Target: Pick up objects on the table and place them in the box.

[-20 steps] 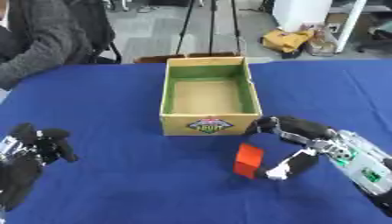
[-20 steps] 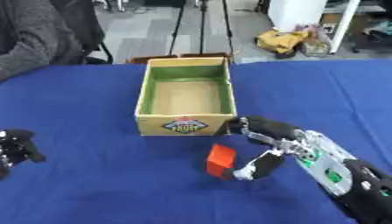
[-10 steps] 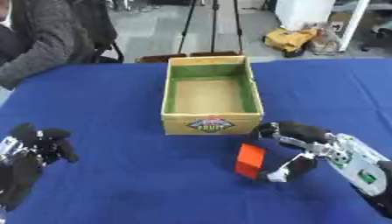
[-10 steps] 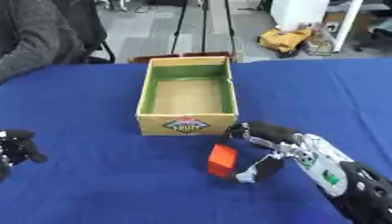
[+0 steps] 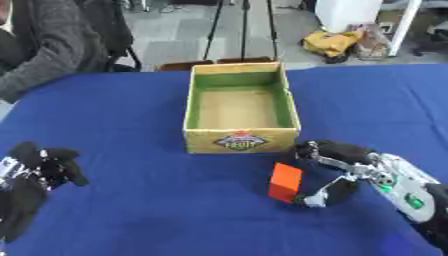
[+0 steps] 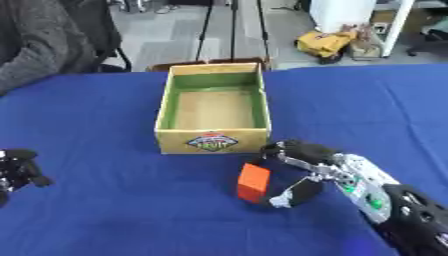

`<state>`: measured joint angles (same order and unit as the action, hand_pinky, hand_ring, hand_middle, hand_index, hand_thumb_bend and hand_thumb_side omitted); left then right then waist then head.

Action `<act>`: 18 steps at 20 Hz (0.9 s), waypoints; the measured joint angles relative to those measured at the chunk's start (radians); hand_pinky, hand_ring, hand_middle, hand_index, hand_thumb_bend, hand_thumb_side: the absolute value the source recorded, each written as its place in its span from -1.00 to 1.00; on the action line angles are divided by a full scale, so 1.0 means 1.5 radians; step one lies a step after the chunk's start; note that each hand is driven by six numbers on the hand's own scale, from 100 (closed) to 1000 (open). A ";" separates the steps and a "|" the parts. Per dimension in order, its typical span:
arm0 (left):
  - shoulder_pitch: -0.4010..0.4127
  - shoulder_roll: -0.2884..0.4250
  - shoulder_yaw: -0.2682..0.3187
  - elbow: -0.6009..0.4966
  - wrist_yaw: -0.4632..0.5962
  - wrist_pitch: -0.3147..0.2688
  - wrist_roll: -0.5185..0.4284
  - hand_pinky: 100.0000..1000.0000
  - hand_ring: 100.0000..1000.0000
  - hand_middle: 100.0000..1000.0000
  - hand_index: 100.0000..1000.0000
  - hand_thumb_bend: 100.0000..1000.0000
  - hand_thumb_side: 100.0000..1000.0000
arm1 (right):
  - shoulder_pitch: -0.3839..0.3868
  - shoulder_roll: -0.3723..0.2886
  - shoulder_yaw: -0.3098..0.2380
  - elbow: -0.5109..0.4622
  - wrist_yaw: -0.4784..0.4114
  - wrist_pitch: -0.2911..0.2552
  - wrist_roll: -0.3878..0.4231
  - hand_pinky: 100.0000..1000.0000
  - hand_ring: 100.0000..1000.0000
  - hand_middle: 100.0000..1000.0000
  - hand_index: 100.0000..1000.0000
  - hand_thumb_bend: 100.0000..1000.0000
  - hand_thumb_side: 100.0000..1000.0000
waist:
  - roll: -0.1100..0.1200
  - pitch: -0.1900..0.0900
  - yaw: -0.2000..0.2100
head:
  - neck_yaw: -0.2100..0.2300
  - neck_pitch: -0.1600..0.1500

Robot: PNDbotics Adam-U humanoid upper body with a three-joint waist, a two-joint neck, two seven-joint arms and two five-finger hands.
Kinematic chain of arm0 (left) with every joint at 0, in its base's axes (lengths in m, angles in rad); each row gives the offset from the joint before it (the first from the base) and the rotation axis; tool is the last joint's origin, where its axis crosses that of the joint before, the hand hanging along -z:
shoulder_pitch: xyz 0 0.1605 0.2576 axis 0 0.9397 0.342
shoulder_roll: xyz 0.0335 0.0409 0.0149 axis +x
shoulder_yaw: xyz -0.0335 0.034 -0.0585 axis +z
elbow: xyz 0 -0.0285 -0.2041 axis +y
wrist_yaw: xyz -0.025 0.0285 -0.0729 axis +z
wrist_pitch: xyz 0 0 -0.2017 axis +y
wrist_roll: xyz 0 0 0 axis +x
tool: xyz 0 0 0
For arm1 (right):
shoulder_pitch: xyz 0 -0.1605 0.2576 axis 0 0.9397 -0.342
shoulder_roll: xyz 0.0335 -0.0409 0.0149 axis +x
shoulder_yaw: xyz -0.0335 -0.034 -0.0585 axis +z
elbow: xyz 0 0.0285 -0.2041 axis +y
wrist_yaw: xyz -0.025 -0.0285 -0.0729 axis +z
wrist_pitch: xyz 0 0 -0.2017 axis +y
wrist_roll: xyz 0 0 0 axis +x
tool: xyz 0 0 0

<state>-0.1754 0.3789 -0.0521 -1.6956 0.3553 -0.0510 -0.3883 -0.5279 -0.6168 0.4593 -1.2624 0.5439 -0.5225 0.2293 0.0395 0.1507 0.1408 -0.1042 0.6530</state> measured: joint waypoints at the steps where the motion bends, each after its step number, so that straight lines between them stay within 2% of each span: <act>1: 0.000 0.000 0.000 0.000 0.000 0.000 0.000 0.18 -0.11 -0.10 0.40 -0.71 1.00 | 0.000 0.001 0.000 0.001 0.001 0.001 -0.002 0.52 0.47 0.26 0.58 -0.09 0.11 | 0.000 0.000 0.000 | 0.000 0.001; 14: 0.000 0.000 0.000 0.000 0.000 -0.001 -0.001 0.18 -0.11 -0.10 0.40 -0.70 1.00 | -0.004 0.011 0.000 0.005 0.026 0.015 -0.035 0.45 0.41 0.10 0.39 -0.16 0.12 | 0.001 0.000 0.002 | -0.003 0.003; 18: 0.000 0.000 0.000 0.000 0.000 -0.001 -0.001 0.18 -0.11 -0.10 0.40 -0.70 1.00 | -0.004 0.015 0.001 0.003 0.030 0.021 -0.048 0.37 0.32 0.01 0.28 -0.29 0.01 | 0.001 0.000 0.002 | -0.005 0.003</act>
<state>-0.1757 0.3786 -0.0527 -1.6956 0.3553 -0.0522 -0.3895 -0.5338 -0.5945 0.4615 -1.2585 0.5886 -0.4903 0.1580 0.0411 0.1507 0.1435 -0.1112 0.6581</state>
